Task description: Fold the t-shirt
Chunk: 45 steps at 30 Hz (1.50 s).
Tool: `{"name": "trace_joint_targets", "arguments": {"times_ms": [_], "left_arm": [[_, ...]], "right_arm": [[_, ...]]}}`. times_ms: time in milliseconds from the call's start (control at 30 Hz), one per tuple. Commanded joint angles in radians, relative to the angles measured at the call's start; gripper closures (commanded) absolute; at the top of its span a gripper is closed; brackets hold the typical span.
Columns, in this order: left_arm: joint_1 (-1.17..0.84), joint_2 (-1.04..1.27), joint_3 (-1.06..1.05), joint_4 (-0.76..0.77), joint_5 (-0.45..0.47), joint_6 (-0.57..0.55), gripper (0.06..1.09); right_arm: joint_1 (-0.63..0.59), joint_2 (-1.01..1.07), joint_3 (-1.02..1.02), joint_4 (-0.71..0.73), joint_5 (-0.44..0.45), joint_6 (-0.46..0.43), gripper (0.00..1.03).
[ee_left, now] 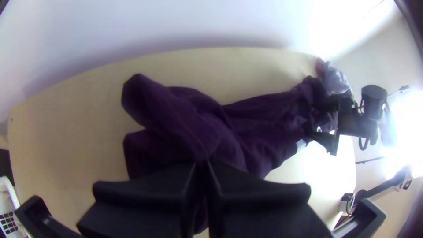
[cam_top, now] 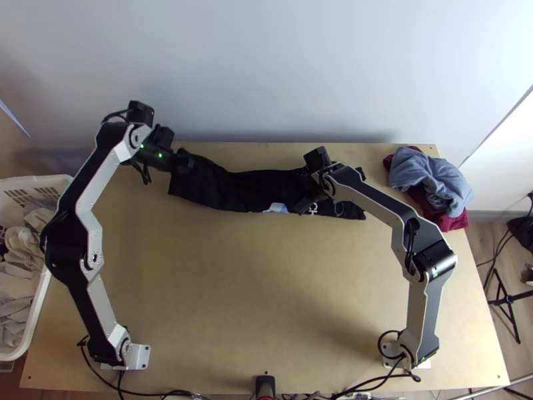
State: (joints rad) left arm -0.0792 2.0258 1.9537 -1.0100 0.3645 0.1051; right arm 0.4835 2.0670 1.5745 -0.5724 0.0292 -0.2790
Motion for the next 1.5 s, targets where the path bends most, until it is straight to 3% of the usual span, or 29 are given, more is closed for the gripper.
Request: {"name": "trace_joint_targets", "arguments": {"times_ms": [0,500,700,1133,1467], "left_arm": [[-0.054,-0.033,0.103,0.004,0.048,0.021,1.05],[-0.209,-0.036,0.231,0.036,0.113,0.025,1.05],[-0.264,-0.022,0.234,0.076,0.123,0.018,1.05],[-0.389,0.016,0.234,0.206,0.123,-0.015,1.05],[-0.481,0.099,0.232,0.398,0.123,-0.081,1.05]], "right_arm": [[-0.006,0.018,-0.01,-0.003,0.0,0.004,0.04],[-0.003,-0.044,0.012,-0.017,0.0,0.026,0.04],[-0.023,-0.159,0.111,-0.113,-0.02,0.027,0.04],[-0.237,-0.418,0.147,-0.268,-0.04,0.04,0.04],[-0.303,-0.604,-0.005,-0.284,-0.038,0.05,0.04]]}}
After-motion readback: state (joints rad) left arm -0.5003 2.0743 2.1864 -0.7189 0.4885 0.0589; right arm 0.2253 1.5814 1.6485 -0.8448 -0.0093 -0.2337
